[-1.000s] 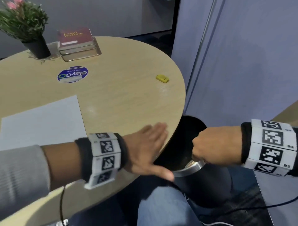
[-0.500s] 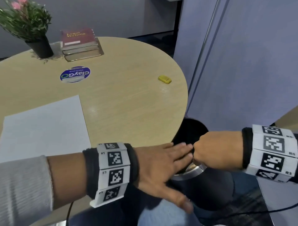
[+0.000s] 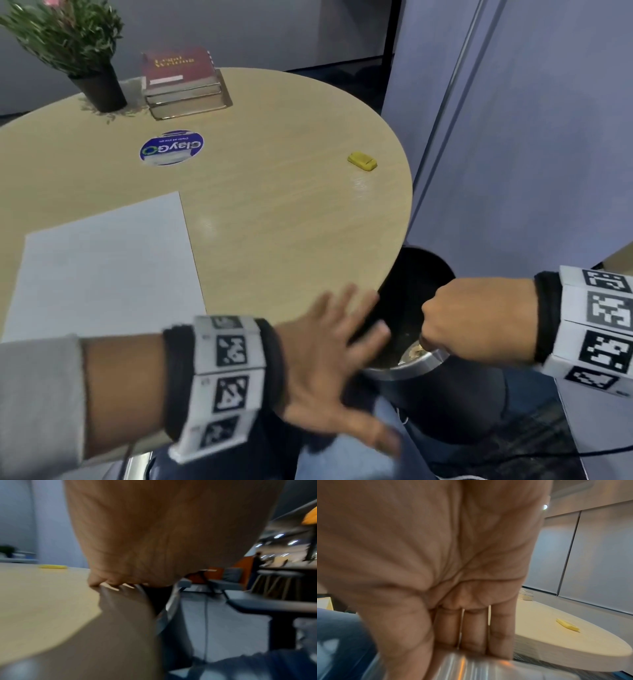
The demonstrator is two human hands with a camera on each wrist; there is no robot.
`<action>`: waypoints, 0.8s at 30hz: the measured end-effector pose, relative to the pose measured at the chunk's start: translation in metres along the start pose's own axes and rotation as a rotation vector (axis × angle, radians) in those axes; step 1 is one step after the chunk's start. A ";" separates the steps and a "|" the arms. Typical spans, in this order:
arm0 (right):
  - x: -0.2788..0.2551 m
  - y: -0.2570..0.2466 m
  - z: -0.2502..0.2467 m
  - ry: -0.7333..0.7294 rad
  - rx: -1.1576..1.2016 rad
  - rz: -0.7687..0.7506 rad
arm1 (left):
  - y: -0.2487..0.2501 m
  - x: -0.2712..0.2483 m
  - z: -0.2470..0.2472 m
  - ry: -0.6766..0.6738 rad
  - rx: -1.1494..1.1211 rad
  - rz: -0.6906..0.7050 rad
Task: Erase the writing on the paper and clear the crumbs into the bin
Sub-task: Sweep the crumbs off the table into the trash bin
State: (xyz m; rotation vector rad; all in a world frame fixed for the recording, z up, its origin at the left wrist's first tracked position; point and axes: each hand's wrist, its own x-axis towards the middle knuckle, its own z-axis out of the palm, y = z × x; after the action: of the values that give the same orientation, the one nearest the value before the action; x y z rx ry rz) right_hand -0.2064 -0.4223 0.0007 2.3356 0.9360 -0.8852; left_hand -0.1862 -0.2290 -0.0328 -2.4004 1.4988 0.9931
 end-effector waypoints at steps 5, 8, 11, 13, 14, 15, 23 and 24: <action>-0.005 0.000 -0.001 -0.027 0.010 0.005 | -0.035 -0.004 -0.023 0.151 0.003 -0.094; -0.006 -0.001 -0.003 -0.022 0.008 0.000 | -0.075 -0.005 -0.040 0.103 0.053 -0.402; -0.004 0.000 -0.005 -0.023 -0.005 0.009 | -0.042 0.018 -0.033 0.039 0.082 -0.165; -0.004 0.000 -0.004 -0.033 0.011 0.019 | -0.007 0.027 -0.028 0.061 0.104 0.076; -0.004 0.002 -0.002 -0.038 0.019 0.022 | 0.002 0.031 -0.026 0.124 0.127 0.132; -0.003 0.004 0.002 -0.039 0.014 0.019 | 0.004 0.035 -0.027 0.196 0.148 0.120; -0.007 0.020 0.033 -0.014 0.048 0.025 | 0.038 0.017 -0.013 0.212 0.061 0.087; -0.010 0.023 0.043 -0.007 0.063 0.029 | 0.035 0.002 -0.017 0.258 0.057 0.108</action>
State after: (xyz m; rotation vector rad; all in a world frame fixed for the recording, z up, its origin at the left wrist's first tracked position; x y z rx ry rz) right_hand -0.2112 -0.4683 -0.0173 2.3915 0.8805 -0.9239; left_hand -0.2071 -0.2549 -0.0132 -2.5068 1.7312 0.6676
